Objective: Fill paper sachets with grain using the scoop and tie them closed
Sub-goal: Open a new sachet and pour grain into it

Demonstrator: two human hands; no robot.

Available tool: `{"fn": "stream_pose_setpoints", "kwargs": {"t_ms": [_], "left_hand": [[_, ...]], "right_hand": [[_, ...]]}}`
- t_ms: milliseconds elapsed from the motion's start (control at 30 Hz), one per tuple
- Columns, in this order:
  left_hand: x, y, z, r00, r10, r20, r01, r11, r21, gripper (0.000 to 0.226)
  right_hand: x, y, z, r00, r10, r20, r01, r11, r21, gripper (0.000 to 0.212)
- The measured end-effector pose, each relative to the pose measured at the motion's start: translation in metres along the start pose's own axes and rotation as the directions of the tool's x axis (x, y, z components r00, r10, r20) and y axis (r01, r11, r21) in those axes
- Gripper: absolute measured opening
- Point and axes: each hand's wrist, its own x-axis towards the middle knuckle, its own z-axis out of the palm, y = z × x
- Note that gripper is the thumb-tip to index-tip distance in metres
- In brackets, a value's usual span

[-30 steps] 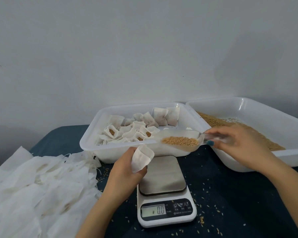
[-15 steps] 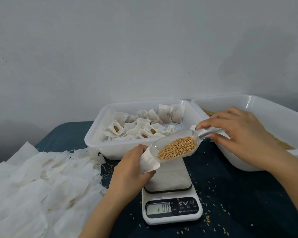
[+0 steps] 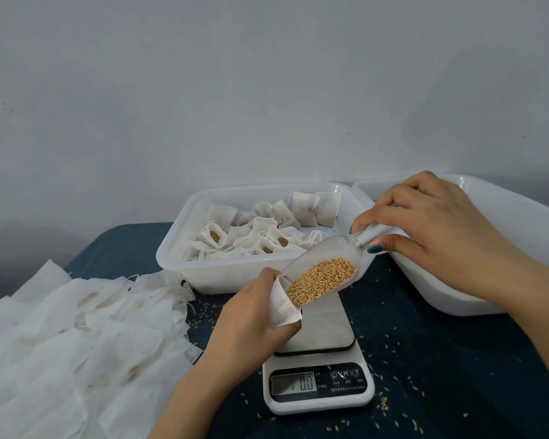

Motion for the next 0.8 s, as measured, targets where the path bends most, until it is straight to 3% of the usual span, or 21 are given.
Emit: {"fn": "stream_pose_setpoints", "kwargs": {"t_ms": [433,800], "left_hand": [[0.000,0.000,0.004,1.000,-0.013,0.023,0.017,0.978,-0.210,0.030],[0.001,0.000,0.002,1.000,-0.019,0.009,0.020,0.960,-0.279,0.026]], "right_hand": [[0.012,-0.005,-0.008,0.995,-0.077,-0.068,0.071,0.993,-0.090,0.029],[0.017,-0.007,-0.010,0.980,-0.134,-0.147,0.110,0.980,-0.165,0.026]]}}
